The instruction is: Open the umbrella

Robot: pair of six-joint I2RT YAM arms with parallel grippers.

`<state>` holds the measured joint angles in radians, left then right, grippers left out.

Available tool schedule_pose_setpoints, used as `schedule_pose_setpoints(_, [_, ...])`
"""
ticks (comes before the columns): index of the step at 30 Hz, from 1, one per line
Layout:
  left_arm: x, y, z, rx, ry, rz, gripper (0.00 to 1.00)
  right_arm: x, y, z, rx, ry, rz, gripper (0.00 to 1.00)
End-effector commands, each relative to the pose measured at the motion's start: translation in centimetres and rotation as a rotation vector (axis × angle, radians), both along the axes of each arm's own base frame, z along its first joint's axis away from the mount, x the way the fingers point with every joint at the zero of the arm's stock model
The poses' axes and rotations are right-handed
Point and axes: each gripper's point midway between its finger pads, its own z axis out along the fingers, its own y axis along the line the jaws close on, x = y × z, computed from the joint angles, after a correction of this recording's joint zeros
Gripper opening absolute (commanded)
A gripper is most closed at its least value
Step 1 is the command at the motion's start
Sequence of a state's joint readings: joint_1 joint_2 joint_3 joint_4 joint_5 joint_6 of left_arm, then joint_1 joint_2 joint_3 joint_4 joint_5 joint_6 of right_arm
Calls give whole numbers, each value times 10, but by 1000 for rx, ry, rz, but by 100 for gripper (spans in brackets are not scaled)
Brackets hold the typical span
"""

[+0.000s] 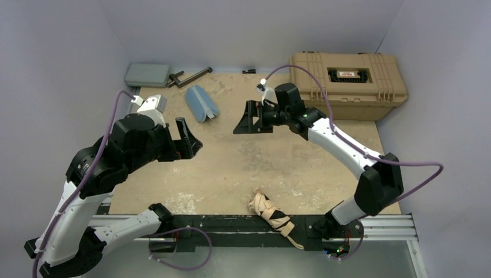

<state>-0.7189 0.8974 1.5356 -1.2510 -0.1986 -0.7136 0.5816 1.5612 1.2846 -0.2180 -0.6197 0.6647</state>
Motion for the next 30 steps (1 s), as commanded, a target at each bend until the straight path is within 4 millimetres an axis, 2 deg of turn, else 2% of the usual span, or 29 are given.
schedule_pose_setpoints(1, [9,-7,29,-39,-74,-17,100,-44,-73,-56,-391,-26,24,94])
schedule_pose_setpoints(5, [18,-6,44,-25,-94,4,100,-85,-106,-79,-520,49,-16,95])
schedule_pose_setpoints(12, [31,-14,44,-68,-71,61,100,-166,-108,-118,-549,150,70,95])
schedule_pose_setpoints(17, [29,-21,36,-145,-50,77,99,-188,-117,-138,-548,201,102,94])
schedule_pose_setpoints(22, [26,-21,29,-112,-43,47,100,-204,-104,-158,-517,254,195,91])
schedule_pose_setpoints(27, [25,-23,18,-67,-29,4,100,-231,-88,-178,-538,303,314,90])
schedule_pose_setpoints(30, [25,-25,14,-81,-19,3,100,-233,-84,-190,-569,310,320,88])
